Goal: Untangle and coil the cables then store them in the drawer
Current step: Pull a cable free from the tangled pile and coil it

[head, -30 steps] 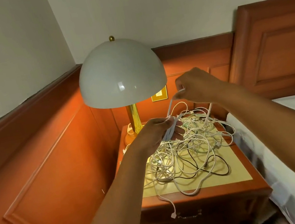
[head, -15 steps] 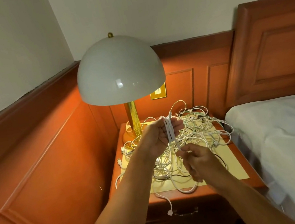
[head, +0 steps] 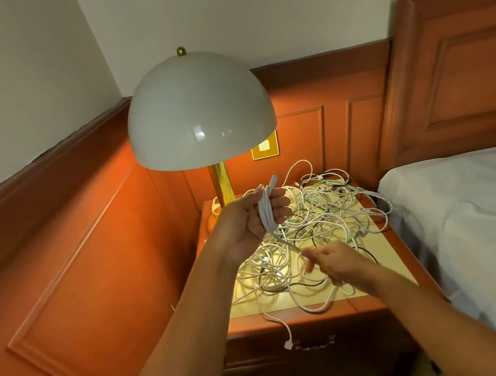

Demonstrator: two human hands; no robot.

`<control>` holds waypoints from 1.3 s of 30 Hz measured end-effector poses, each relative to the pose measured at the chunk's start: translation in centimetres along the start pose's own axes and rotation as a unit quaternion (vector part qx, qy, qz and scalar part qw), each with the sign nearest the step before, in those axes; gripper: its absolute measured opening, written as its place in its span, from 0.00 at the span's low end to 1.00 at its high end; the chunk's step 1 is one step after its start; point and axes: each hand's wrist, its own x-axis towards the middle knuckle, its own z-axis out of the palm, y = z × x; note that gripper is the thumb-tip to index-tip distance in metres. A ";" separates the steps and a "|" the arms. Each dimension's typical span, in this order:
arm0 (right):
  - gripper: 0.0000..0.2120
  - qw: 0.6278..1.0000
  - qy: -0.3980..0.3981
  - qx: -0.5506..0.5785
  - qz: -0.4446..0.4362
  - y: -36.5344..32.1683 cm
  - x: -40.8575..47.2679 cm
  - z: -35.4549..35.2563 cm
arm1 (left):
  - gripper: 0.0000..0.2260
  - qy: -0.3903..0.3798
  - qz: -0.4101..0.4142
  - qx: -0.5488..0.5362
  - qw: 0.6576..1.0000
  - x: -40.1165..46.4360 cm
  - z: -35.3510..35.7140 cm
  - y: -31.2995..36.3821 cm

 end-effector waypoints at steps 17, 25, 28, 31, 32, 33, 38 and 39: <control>0.11 0.923 0.111 -0.322 -0.177 -12.6 2.8 -5.8 | 0.15 -0.023 -0.037 0.210 0.977 0.5 -1.3 -3.7; 0.09 0.957 0.075 -0.225 -0.168 -7.8 -2.8 0.3 | 0.13 0.074 -0.066 0.060 0.993 1.0 -0.9 -5.9; 0.16 0.987 0.081 -0.052 -0.127 -4.8 -5.3 3.0 | 0.18 0.071 -0.088 -0.064 0.992 0.6 -1.3 -6.3; 0.07 0.991 0.073 0.065 -0.086 -2.4 -6.7 4.7 | 0.21 0.057 -0.088 -0.105 0.989 -0.1 -1.4 -6.6; 0.07 0.991 0.069 0.090 -0.067 -1.7 -7.0 5.2 | 0.21 0.056 -0.082 -0.109 0.989 -0.2 -1.4 -6.8; 0.15 0.990 0.061 0.115 -0.045 -1.0 -7.3 5.6 | 0.19 0.050 -0.075 -0.119 0.989 -0.4 -1.5 -6.9; 0.16 0.972 -0.070 0.226 -0.007 2.7 -7.2 6.8 | 0.17 0.024 -0.058 -0.129 0.990 -1.3 -1.6 -7.0; 0.14 0.970 -0.084 0.228 -0.002 3.3 -6.8 6.8 | 0.17 0.017 -0.056 -0.126 0.990 -1.8 -1.5 -6.8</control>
